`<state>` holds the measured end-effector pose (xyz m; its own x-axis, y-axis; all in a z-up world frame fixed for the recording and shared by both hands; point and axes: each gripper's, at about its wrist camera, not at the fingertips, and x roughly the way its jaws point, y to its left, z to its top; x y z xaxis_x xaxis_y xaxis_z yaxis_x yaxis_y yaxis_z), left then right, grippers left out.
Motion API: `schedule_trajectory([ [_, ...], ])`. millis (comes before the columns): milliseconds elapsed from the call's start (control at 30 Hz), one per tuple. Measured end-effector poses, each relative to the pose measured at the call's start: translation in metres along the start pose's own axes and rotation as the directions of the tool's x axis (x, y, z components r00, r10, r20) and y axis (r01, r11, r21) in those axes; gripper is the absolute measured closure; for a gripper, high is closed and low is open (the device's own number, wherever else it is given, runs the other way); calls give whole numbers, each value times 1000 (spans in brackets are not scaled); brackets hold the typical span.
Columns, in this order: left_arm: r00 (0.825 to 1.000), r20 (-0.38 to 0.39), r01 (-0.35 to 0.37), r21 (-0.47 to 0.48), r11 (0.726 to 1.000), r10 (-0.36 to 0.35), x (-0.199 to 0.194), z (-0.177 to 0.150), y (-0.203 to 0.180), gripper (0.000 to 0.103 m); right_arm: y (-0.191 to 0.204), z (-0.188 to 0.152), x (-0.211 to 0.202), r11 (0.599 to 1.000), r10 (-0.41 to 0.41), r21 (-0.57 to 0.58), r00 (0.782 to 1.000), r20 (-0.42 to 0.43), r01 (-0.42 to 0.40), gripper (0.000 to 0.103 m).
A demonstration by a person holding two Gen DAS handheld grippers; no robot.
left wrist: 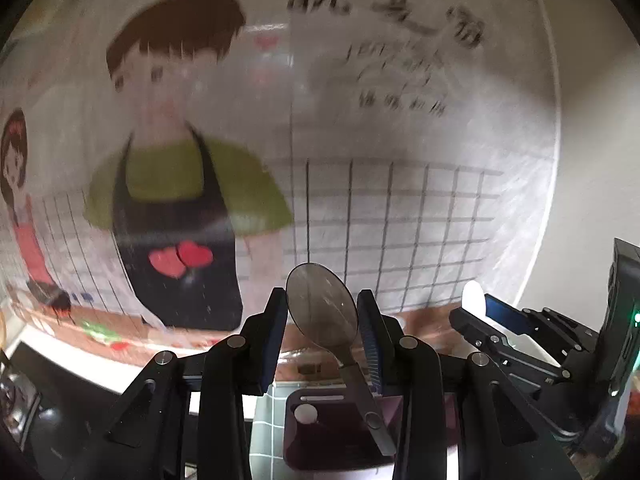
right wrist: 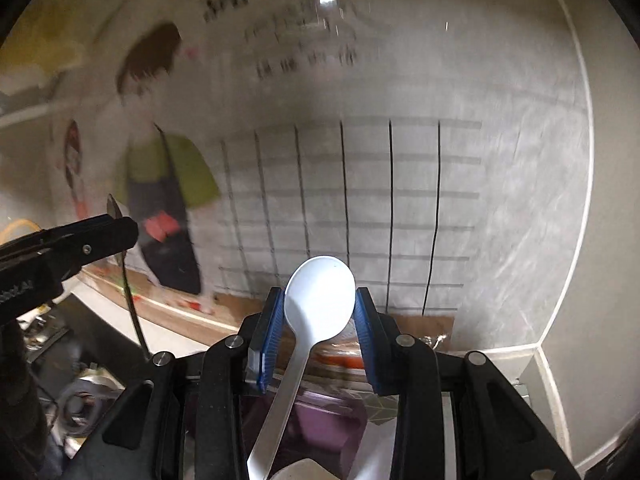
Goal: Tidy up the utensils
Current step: 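Lift both held spoons into the purple holder and open both tools, then move both tools back down to the utensils on the cloth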
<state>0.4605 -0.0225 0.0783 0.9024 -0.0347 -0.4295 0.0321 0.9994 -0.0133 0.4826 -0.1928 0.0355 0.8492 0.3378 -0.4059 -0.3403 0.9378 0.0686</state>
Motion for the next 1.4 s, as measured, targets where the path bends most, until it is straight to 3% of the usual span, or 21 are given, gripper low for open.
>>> schedule_trajectory([
  [267, 995, -102, -2, 14, 1000, 3, 41, -36, -4, 66, 8, -30, 42, 998, -36, -54, 996, -79, 32, 71],
  [400, 981, -186, 67, 30, 997, -60, 47, -48, -10, 64, 2, -39, 51, 998, 65, 0, 981, -182, -66, 69],
  [500, 973, -221, 74, -1, 997, -72, 47, -51, -10, 57, -4, -39, 45, 994, 110, 49, 974, -200, -102, 68],
  [633, 979, -190, 75, -21, 997, -77, 22, -43, -9, 53, -12, -34, 17, 995, 99, 44, 979, -179, -92, 68],
  [867, 982, -151, 107, -66, 992, -116, -61, -46, -8, 49, -16, -29, -62, 993, 122, 17, 980, -156, -120, 68],
  [1000, 979, -177, 87, -73, 994, -98, -104, -84, -8, 48, -17, -53, -105, 986, 163, 23, 962, -217, -162, 68],
  [1133, 966, -243, 56, -119, 991, -84, -132, -130, -5, 48, -6, -88, -129, 980, 198, 20, 937, -289, -200, 68],
  [1267, 945, -321, 0, -198, 980, -65, -155, -182, 7, 48, 17, -133, -141, 971, 215, -17, 897, -387, -240, 68],
  [1400, 939, -343, -75, -242, 967, -13, -180, -220, 18, 48, 44, -167, -137, 959, 234, -36, 857, -459, -281, 68],
])
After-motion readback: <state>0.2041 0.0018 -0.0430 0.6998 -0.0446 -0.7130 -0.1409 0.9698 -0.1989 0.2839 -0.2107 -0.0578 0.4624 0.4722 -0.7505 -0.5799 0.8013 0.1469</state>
